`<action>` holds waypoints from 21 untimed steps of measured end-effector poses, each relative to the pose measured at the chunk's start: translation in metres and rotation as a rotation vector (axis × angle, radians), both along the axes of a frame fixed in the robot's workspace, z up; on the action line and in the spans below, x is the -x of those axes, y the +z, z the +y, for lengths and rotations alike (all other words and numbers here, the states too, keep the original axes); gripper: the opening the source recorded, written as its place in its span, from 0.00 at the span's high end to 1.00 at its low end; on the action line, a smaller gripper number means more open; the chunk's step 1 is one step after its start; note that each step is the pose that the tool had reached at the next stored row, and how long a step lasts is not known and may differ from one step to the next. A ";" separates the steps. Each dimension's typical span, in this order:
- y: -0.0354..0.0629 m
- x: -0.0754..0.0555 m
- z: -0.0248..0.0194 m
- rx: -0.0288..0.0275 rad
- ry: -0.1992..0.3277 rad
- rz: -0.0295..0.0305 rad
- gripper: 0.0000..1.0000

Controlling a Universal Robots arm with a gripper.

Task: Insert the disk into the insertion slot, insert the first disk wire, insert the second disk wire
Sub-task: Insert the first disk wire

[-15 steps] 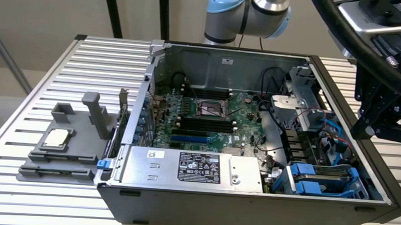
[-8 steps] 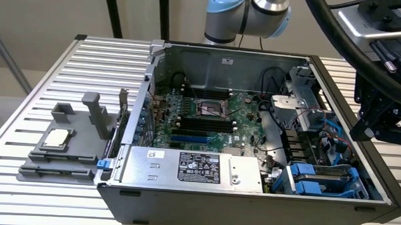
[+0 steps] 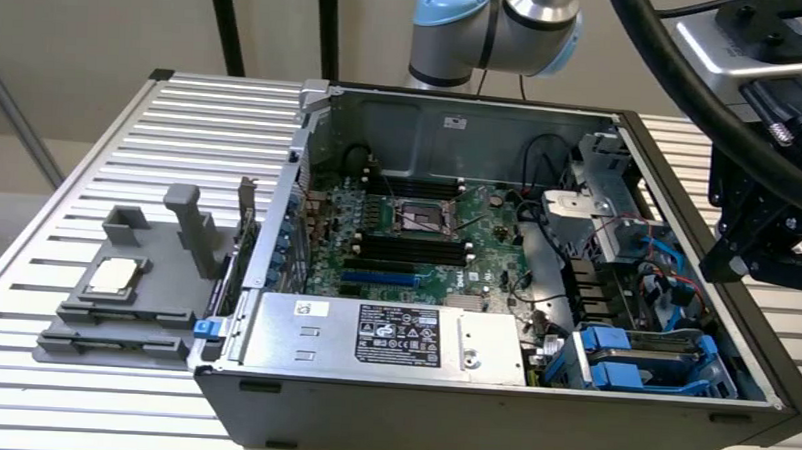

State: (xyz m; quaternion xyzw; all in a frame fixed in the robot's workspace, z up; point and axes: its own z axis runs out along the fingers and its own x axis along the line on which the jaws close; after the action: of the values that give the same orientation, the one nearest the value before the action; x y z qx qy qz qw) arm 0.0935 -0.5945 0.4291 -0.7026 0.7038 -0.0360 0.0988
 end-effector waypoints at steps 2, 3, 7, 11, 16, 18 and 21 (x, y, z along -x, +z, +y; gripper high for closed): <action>0.0000 0.000 0.0000 -0.0002 0.000 0.0001 0.89; 0.0000 0.000 0.0000 -0.0006 0.000 0.0000 0.89; 0.0000 0.000 0.0000 -0.0013 0.000 0.0000 0.89; 0.0000 0.000 0.0000 -0.0015 0.000 0.0000 0.89; 0.0000 0.000 0.0000 -0.0038 0.000 0.0000 0.89; 0.0000 0.000 0.0000 -0.0039 0.000 0.0000 0.89; 0.0000 0.000 0.0000 -0.0041 0.000 0.0000 0.89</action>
State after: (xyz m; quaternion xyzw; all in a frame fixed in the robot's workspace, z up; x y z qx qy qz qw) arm 0.0935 -0.5945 0.4291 -0.7023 0.7039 -0.0345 0.1002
